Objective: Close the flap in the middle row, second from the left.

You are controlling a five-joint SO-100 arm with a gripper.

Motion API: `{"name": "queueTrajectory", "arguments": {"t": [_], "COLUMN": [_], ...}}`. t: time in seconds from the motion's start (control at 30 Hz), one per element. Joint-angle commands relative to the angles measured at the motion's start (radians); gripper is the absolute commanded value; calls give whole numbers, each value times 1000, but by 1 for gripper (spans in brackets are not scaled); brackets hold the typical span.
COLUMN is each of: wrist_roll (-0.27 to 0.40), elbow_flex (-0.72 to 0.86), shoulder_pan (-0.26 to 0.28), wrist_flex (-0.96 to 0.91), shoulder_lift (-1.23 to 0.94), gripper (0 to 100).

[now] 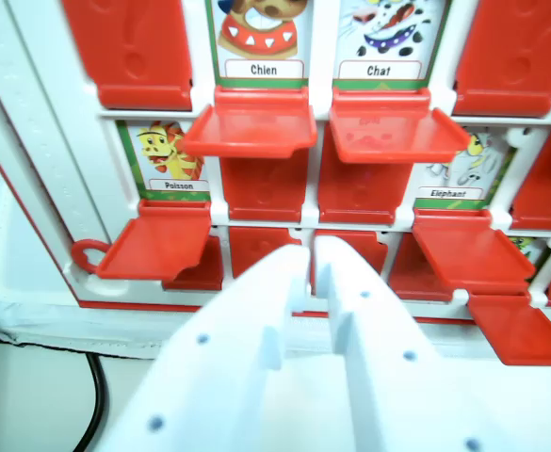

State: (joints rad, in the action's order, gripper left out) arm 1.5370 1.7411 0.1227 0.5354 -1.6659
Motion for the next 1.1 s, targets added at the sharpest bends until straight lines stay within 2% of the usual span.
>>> {"name": "queueTrajectory", "arguments": {"t": [0.0, 0.27, 0.5, 0.8, 1.07], "wrist_roll": [29, 120, 78, 31, 18], "elbow_flex": [-8, -52, -132, -144, -169], "shoulder_pan": [-35, -97, -104, -103, -112], "wrist_flex": [77, 179, 253, 341, 374], "shoulder_lift": [-268, -417, -440, -468, -465], "gripper": [0, 0, 0, 0, 0]}}
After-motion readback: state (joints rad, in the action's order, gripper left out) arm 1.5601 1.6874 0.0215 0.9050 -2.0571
